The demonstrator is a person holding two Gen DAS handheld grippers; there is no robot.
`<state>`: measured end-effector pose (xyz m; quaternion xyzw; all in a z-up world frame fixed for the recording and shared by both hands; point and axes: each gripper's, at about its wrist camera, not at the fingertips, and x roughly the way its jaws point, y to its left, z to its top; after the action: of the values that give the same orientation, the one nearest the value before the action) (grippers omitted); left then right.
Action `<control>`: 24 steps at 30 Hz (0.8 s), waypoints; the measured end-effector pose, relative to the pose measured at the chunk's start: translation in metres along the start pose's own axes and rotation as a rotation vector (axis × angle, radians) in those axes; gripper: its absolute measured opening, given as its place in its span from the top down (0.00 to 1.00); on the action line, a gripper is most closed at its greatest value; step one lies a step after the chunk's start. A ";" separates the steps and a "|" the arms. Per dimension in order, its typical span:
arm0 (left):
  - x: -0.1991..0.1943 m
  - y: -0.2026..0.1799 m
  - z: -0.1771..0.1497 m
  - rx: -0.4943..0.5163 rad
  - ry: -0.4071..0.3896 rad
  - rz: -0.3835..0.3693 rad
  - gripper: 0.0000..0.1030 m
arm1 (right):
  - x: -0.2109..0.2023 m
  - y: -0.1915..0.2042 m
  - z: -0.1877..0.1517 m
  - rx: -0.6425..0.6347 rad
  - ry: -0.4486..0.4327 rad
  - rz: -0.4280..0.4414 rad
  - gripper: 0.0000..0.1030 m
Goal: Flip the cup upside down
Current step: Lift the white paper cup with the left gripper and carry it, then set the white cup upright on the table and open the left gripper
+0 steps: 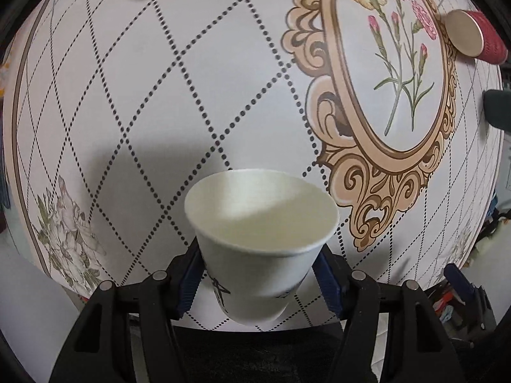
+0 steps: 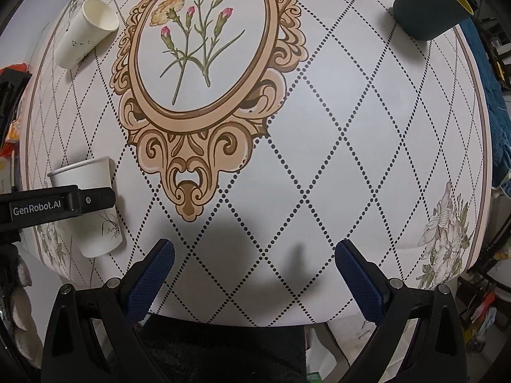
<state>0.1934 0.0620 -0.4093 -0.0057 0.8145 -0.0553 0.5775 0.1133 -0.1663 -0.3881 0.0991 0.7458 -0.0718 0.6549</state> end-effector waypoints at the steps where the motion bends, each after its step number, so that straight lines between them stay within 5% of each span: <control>1: 0.000 -0.001 0.000 0.003 -0.001 0.006 0.39 | 0.001 0.001 0.000 0.004 0.000 0.000 0.01; 6: -0.001 -0.026 0.013 0.015 0.000 0.013 0.39 | -0.001 -0.004 0.005 0.014 0.000 -0.002 0.01; 10: 0.009 -0.042 0.016 0.028 -0.006 0.022 0.19 | -0.005 -0.015 0.006 0.019 0.002 0.000 0.01; 24: -0.010 -0.071 0.005 0.055 -0.048 0.051 0.18 | -0.009 -0.032 0.002 0.043 -0.001 0.011 0.01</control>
<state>0.1980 -0.0083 -0.3945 0.0295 0.7984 -0.0628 0.5981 0.1086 -0.1981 -0.3807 0.1175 0.7430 -0.0843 0.6535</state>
